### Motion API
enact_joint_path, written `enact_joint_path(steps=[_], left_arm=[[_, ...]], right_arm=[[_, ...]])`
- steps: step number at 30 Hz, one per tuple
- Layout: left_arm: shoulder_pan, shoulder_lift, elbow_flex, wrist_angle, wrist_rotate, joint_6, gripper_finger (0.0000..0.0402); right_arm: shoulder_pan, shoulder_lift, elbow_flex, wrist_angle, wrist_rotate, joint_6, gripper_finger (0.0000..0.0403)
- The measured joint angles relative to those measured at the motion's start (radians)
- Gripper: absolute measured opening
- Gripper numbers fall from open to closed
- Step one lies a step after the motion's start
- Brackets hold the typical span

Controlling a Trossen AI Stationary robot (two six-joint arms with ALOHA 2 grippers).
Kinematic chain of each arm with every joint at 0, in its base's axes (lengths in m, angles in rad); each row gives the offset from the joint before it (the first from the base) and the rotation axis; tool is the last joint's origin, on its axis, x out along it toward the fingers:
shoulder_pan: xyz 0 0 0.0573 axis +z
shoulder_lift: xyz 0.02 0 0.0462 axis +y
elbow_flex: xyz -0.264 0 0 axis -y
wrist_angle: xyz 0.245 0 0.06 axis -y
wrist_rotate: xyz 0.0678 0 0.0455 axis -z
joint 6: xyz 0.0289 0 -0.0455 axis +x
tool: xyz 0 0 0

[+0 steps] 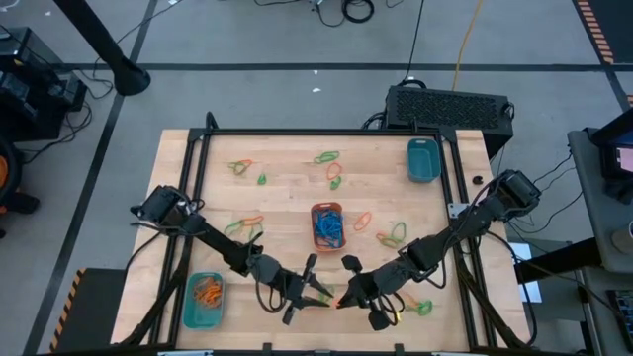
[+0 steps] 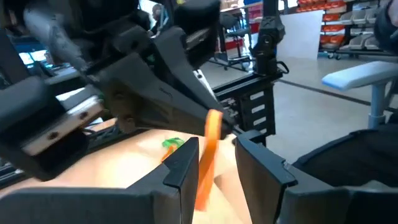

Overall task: Sort rubber bands into baskets
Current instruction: Put the orange rubber band into the green bin

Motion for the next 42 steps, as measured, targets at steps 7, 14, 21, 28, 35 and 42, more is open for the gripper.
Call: enact_joint_path(steps=[7, 14, 21, 28, 35, 42], left_arm=[[0.007, 0.000, 0.000, -0.032, -0.029, -0.001, 0.0114], [0.007, 0.000, 0.000, -0.031, -0.028, -0.001, 0.0114], [0.006, 0.000, 0.000, -0.033, -0.028, -0.001, 0.0114], [0.006, 0.000, 0.000, -0.049, -0.028, -0.002, 0.0105], [0.006, 0.000, 0.000, -0.058, -0.028, -0.002, 0.0013], [0.006, 0.000, 0.000, -0.057, -0.028, -0.002, 0.0006]], right_arm=[[-0.004, 0.000, 0.000, 0.001, -0.047, 0.000, 0.0000], [-0.006, 0.000, 0.000, 0.002, -0.048, -0.015, 0.0000], [-0.021, 0.000, 0.001, 0.031, -0.049, -0.023, 0.0000], [-0.032, 0.000, 0.001, 0.029, -0.048, -0.022, 0.0000], [-0.032, 0.000, 0.001, 0.029, -0.048, -0.018, 0.0002], [-0.032, 0.000, 0.001, 0.024, -0.048, -0.015, 0.0053]])
